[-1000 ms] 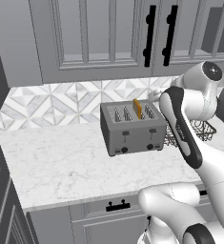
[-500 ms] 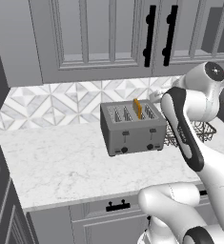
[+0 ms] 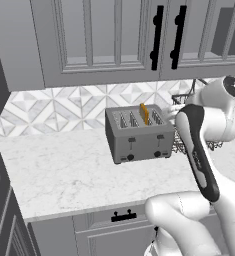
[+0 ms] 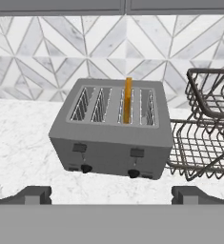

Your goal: Start the toaster. Once the lever pops up, take the bread to the plate on the dining counter.

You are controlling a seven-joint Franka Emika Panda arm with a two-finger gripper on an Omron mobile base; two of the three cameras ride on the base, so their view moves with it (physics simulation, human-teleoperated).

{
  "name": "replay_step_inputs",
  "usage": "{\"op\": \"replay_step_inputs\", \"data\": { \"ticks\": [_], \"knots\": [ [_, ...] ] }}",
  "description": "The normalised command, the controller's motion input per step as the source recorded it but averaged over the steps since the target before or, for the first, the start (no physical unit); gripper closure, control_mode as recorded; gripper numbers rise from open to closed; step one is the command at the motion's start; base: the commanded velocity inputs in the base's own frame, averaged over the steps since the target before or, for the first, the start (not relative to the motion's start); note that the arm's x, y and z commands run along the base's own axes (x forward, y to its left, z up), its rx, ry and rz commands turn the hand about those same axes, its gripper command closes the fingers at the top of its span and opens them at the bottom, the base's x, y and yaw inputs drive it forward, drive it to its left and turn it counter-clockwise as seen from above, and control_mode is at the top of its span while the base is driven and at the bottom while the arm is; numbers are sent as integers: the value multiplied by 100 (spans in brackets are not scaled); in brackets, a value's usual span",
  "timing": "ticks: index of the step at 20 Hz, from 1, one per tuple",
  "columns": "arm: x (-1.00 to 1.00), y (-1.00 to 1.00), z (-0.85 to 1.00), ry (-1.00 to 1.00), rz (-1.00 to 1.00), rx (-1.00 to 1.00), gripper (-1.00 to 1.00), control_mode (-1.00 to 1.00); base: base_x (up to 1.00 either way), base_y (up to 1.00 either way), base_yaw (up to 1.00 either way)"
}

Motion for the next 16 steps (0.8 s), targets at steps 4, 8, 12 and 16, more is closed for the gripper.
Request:
{"op": "replay_step_inputs", "data": {
  "ticks": [4, 8, 12, 16],
  "knots": [
    [1, 0, -33, 7, -5, 0, -100, -100, 0, 0, 0],
    [17, 0, -34, 6, -6, 0, -100, -100, 0, 0, 0],
    [33, 0, -28, 0, -4, 0, -100, -100, 0, 0, 0],
    [46, 0, -26, 0, -3, 0, -100, -100, 0, 0, 0]
  ]
}}
